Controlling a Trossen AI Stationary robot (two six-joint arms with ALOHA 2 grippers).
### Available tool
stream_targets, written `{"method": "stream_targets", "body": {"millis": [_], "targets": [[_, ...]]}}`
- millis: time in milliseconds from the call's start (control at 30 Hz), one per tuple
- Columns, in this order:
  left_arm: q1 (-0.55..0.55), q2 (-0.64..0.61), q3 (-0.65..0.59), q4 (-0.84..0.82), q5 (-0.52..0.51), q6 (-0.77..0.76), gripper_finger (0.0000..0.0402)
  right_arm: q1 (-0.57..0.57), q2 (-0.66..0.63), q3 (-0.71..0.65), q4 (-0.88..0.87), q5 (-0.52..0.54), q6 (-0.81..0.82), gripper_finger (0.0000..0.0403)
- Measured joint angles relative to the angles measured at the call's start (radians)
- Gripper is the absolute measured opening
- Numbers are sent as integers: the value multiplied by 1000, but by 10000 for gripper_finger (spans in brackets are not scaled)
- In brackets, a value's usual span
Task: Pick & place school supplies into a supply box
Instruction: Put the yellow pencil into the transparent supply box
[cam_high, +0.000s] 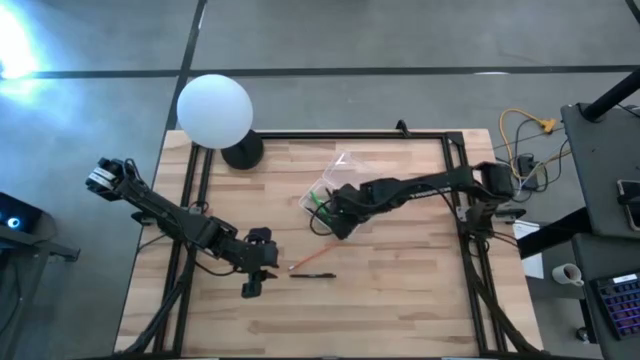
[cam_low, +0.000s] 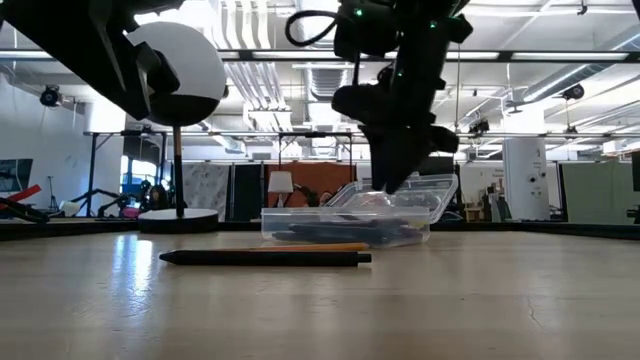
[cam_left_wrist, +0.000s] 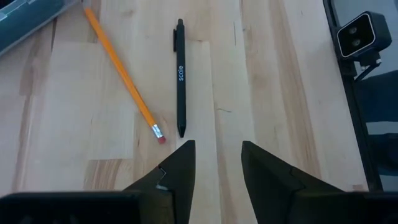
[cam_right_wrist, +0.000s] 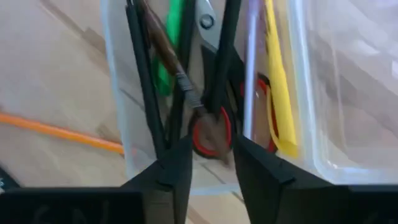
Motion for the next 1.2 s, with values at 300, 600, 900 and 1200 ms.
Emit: {"method": "stream_targets", "body": {"millis": [300, 600, 900, 1200], "targets": [[57, 30, -17, 155, -5, 33, 113, 180, -107, 2, -14, 171, -85, 174], [180, 296, 56, 260, -44, 34, 113, 322, -190, 2, -381, 308, 285, 203], [189, 579, 338, -40, -127, 67, 113, 408, -184, 2, -447, 361, 443, 217], [238, 719, 435, -113, -63, 53, 83, 425, -184, 2, -439, 426, 525, 215]]}}
